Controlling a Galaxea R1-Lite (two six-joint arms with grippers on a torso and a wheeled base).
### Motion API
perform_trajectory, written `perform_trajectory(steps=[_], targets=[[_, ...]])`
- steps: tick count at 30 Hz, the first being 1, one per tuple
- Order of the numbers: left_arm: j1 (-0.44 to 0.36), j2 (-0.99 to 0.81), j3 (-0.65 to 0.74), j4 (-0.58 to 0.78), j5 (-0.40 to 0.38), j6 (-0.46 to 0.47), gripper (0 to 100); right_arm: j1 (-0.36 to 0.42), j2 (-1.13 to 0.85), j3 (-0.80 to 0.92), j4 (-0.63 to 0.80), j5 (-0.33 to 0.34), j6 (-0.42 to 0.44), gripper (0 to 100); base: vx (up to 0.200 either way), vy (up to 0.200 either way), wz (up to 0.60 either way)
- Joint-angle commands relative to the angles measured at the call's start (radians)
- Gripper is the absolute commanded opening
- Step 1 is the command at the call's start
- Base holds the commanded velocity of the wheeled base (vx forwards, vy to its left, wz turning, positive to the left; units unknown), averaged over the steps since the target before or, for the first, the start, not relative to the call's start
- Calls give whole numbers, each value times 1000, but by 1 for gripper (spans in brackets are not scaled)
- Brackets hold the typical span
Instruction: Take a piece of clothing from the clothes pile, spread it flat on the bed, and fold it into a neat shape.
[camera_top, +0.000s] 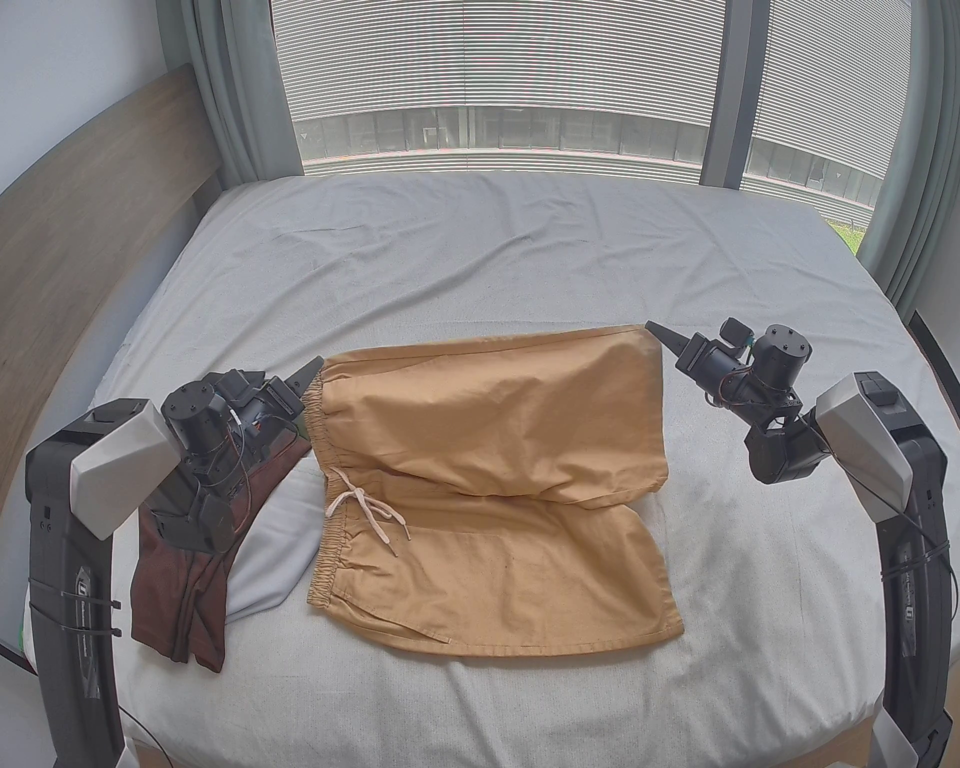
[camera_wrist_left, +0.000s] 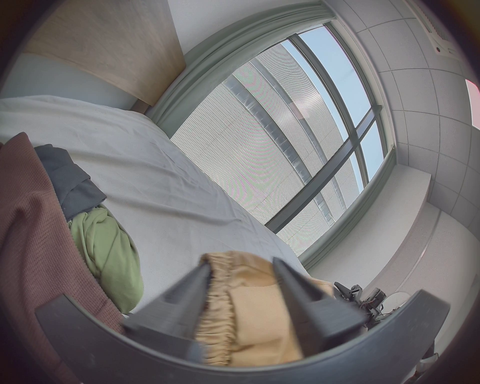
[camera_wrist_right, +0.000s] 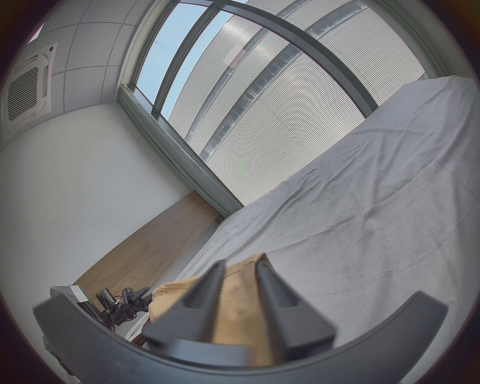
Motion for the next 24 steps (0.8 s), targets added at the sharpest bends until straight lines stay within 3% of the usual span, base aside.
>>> perform_trajectory(steps=[1,7,16,20,24], targets=[[-13,-4,-14,7,-2,-9,100,2,26,-33,10,2,0,100,0,0,0],[-17,-5,-44,108,12,-9,100,-4,14,13,18,2,-3,100,0,0,0],[3,-42,-29,240,65,-5,100,-21,-143,405,4,2,-115,100,0,0,0],[-5,-133,81,229,55,-2,100,-21,-244,614,2,2,-118,100,0,0,0],[-42,-257,302,131,12,2,100,-21,-286,781,15,2,-142,100,0,0,0]])
